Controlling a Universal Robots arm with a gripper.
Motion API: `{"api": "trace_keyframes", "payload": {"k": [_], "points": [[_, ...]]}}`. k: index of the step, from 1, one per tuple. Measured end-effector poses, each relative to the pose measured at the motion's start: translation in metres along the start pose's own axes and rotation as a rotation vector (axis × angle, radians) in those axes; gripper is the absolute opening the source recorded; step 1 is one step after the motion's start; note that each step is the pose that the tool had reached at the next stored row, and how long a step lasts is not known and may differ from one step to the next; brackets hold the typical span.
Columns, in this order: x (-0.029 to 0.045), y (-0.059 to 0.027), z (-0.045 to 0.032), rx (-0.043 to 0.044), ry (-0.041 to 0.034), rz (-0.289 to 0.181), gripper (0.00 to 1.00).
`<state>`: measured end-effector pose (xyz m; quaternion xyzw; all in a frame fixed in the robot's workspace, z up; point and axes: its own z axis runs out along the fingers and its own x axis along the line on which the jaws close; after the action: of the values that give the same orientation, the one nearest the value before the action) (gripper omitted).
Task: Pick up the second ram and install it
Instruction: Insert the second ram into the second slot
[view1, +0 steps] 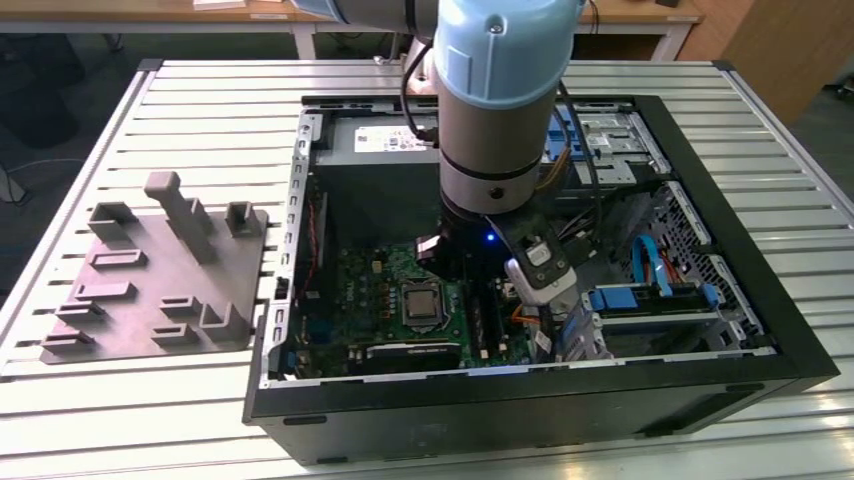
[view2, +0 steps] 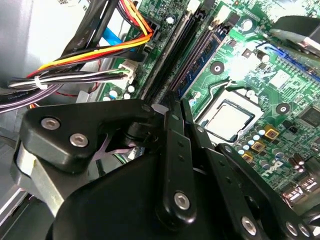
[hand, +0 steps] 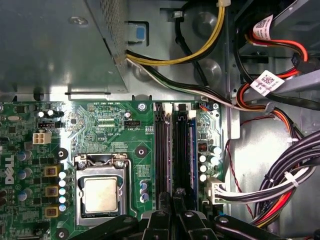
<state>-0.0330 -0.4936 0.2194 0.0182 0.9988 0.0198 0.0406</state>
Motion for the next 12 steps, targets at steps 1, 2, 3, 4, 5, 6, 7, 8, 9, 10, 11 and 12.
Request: {"api": "trace_keyframes", "payload": {"k": [1, 2, 3, 4, 5, 6, 7, 8, 9, 10, 11, 12], "points": [[-0.0001, 0.0000, 0.0001, -0.0001, 0.0001, -0.002, 0.14], [-0.0003, 0.0001, 0.0002, -0.0004, 0.0003, -0.005, 0.14], [-0.0005, 0.0001, 0.0004, -0.0007, 0.0005, -0.009, 0.14], [-0.0008, 0.0001, 0.0005, -0.0010, 0.0006, -0.013, 0.14], [-0.0010, 0.0001, 0.0005, -0.0013, 0.0007, -0.016, 0.14], [-0.0011, 0.0001, 0.0006, -0.0013, 0.0008, -0.019, 0.14], [-0.0011, 0.0002, 0.0006, -0.0012, 0.0009, -0.021, 0.14], [-0.0011, 0.0003, 0.0006, -0.0012, 0.0010, -0.022, 0.14], [-0.0011, 0.0003, 0.0006, -0.0011, 0.0010, -0.022, 0.14], [-0.0011, 0.0004, 0.0007, -0.0010, 0.0011, -0.023, 0.14], [-0.0011, 0.0004, 0.0007, -0.0008, 0.0012, -0.023, 0.14], [-0.0012, 0.0004, 0.0008, 0.0003, 0.0011, -0.024, 0.14]]}}
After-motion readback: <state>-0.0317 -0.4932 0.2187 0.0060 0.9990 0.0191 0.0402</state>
